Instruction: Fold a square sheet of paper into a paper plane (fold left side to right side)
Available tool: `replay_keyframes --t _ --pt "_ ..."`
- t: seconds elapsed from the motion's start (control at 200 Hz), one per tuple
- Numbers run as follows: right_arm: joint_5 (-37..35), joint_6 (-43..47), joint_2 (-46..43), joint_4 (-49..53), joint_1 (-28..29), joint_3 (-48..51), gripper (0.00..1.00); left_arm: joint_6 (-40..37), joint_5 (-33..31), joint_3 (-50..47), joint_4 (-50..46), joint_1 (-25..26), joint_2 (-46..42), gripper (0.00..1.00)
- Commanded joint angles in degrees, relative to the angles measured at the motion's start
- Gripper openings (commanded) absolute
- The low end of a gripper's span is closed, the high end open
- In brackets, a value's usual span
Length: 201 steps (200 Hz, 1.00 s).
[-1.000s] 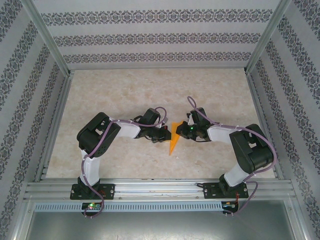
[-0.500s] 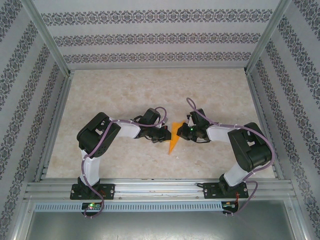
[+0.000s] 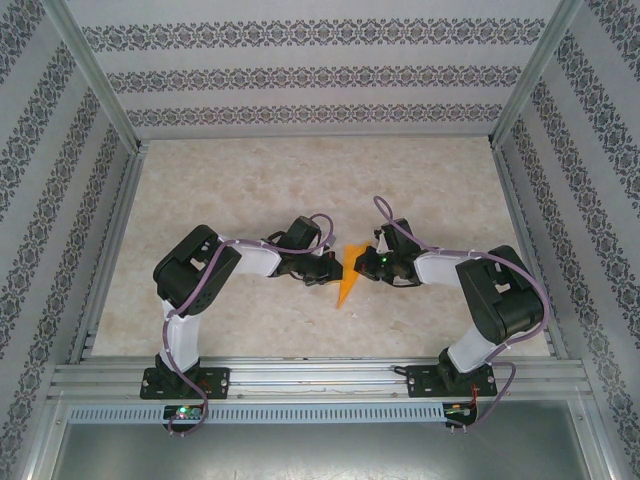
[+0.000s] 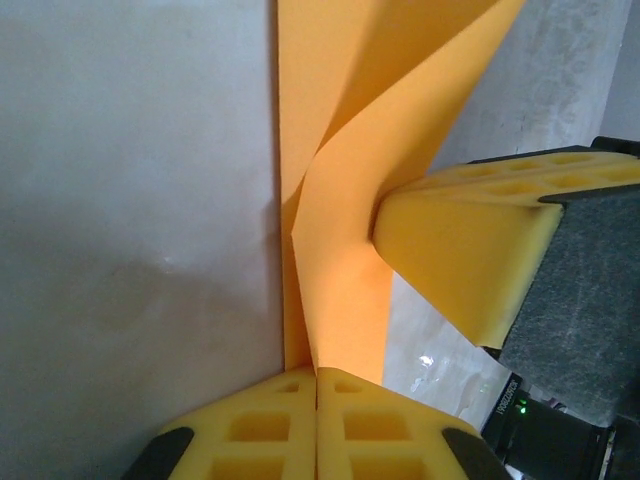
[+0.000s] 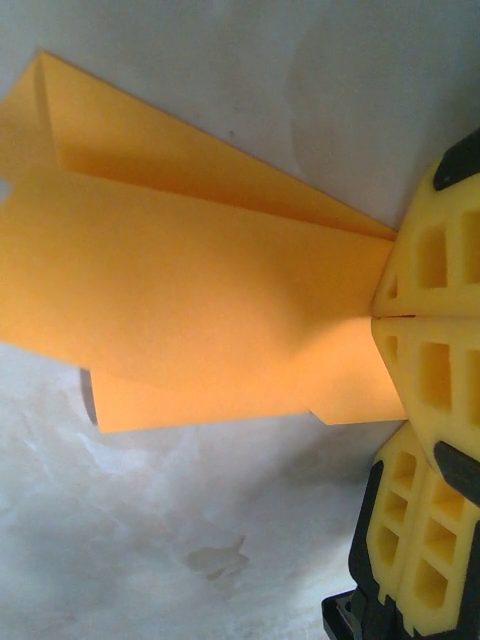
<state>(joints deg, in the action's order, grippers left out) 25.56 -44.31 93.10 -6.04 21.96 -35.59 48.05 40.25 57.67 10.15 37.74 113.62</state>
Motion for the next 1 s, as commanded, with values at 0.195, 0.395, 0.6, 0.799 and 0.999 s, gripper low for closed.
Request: replay_keyframes --t 0.195,0.395,0.6,0.799,0.999 --pt "-3.9 2.8 2.9 6.8 0.0 5.2 0.0 -3.9 -7.5 0.4 -7.6 -0.8 -4.9 0.22" --pt "-3.9 3.2 2.8 6.7 0.0 5.0 0.0 -6.3 -9.4 0.9 -13.5 -2.1 -11.9 0.26" --pt "-3.7 3.3 3.2 6.4 0.1 5.0 0.0 -7.8 -8.1 1.3 -18.8 -2.6 -17.9 0.19" --pt "-3.9 3.3 2.9 6.2 0.3 5.5 0.0 -5.6 -3.2 -0.6 -18.3 -2.0 -21.2 0.09" --pt "-3.9 3.4 3.1 6.0 0.5 5.6 0.0 -3.2 -1.4 -2.3 -16.3 0.6 -21.5 0.06"
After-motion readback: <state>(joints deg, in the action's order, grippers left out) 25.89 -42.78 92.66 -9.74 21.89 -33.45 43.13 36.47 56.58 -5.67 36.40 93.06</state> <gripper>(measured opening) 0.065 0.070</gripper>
